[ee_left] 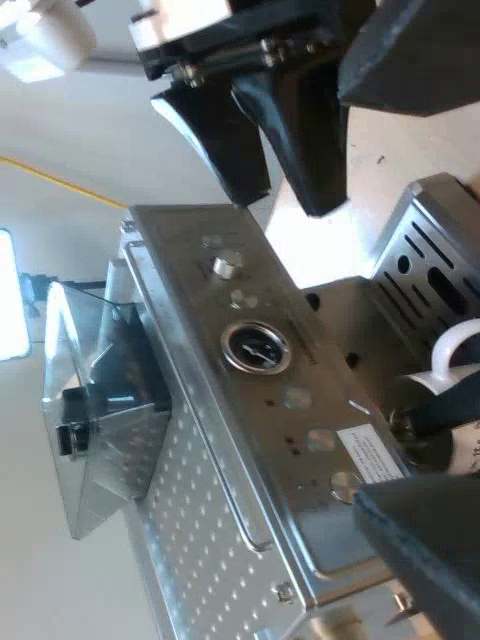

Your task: Place mug into machine

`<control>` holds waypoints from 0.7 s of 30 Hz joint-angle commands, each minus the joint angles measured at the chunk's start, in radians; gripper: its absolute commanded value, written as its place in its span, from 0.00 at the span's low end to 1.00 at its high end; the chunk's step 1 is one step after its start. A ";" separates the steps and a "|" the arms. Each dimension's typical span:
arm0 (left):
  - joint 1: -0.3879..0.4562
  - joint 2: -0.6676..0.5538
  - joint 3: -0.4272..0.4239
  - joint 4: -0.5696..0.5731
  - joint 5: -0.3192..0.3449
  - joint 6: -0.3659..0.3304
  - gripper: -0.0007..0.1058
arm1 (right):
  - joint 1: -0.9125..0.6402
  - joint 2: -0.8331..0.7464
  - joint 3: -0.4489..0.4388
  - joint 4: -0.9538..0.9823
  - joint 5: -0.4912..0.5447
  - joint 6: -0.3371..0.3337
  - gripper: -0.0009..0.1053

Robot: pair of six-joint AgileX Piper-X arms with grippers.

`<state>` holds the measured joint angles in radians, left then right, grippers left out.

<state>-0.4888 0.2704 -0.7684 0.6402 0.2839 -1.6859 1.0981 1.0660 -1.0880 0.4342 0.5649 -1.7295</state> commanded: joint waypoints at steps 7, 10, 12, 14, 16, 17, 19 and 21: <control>-0.005 0.068 -0.009 -0.019 0.007 -0.089 0.75 | -0.173 -0.130 -0.016 0.105 -0.142 0.042 0.59; 0.001 0.123 -0.009 -0.032 0.005 -0.089 0.75 | -0.276 -0.136 -0.016 0.130 -0.233 0.052 0.59; 0.011 0.149 -0.009 -0.044 0.005 -0.089 0.75 | -0.354 -0.136 -0.016 0.139 -0.296 0.052 0.59; 0.030 0.172 -0.009 -0.061 0.005 -0.089 0.75 | -0.416 -0.136 -0.016 0.144 -0.344 0.060 0.59; 0.060 0.194 -0.009 -0.076 0.007 -0.089 0.75 | -0.498 -0.136 -0.016 0.160 -0.394 0.062 0.59; 0.084 0.208 -0.009 -0.084 0.016 -0.089 0.75 | -0.519 -0.136 -0.016 0.166 -0.408 0.062 0.59; 0.146 0.231 -0.009 -0.085 0.050 -0.089 0.75 | -0.600 -0.136 -0.016 0.193 -0.450 0.062 0.59; 0.192 0.243 -0.009 -0.085 0.075 -0.089 0.75 | -0.662 -0.136 -0.016 0.220 -0.493 0.057 0.59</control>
<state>-0.3104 0.5091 -0.7734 0.5719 0.3343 -1.7661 0.4536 0.9394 -1.0947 0.6381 0.1013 -1.6637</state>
